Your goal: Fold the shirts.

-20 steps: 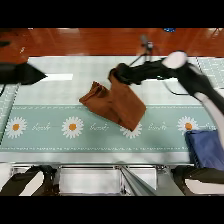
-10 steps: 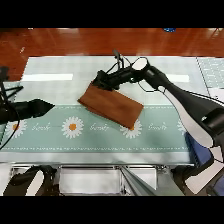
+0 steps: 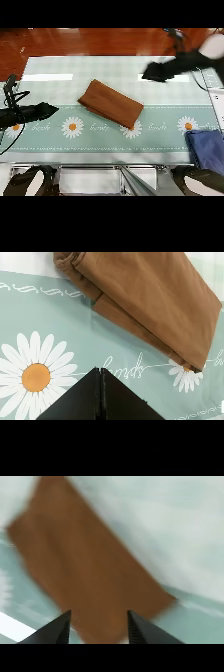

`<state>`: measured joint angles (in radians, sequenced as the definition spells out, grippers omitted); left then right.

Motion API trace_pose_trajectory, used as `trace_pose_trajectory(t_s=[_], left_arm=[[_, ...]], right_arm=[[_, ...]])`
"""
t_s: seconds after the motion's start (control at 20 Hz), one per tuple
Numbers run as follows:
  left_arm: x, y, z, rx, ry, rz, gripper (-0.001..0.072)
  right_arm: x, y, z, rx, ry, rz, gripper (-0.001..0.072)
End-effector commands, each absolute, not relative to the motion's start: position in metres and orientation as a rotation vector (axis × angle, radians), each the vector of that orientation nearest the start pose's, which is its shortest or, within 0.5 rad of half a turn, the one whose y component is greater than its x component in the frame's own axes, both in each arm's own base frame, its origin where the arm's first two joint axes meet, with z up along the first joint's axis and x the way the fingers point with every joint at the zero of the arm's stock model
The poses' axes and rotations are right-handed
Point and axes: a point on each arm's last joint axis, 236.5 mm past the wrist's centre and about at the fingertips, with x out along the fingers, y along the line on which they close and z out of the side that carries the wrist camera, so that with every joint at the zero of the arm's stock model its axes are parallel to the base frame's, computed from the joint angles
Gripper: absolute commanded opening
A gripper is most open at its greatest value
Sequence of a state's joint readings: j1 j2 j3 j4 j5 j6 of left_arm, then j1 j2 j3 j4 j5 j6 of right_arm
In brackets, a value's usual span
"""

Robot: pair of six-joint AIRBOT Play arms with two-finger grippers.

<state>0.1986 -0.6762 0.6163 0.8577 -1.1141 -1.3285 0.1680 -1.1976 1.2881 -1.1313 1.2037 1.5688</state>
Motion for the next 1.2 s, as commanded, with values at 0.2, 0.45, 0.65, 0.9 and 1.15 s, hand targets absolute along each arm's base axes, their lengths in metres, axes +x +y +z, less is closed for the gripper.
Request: trace_pose_trajectory(t_s=[0.2,0.45,0.65,0.9,1.15], left_arm=[[0.274,-0.088,0.051,-0.544,1.007,-0.334,0.0018],[0.274,-0.088,0.051,-0.544,1.007,-0.334,0.0017],[0.274,-0.088,0.051,-0.544,1.007,-0.334,0.0017],[0.274,-0.088,0.051,-0.544,1.007,-0.334,0.0017],[0.274,-0.088,0.051,-0.544,1.006,-0.334,0.0018]], right_arm=[[0.25,0.086,-0.019,0.544,1.181,0.102,0.0416],[0.247,0.127,-0.051,0.83,1.183,0.172,0.0417],[0.26,0.151,-0.067,0.958,1.223,0.237,0.0418],[0.276,0.174,-0.087,1.127,1.266,0.294,0.0412],[0.298,0.199,-0.093,1.109,1.321,0.327,0.0414]])
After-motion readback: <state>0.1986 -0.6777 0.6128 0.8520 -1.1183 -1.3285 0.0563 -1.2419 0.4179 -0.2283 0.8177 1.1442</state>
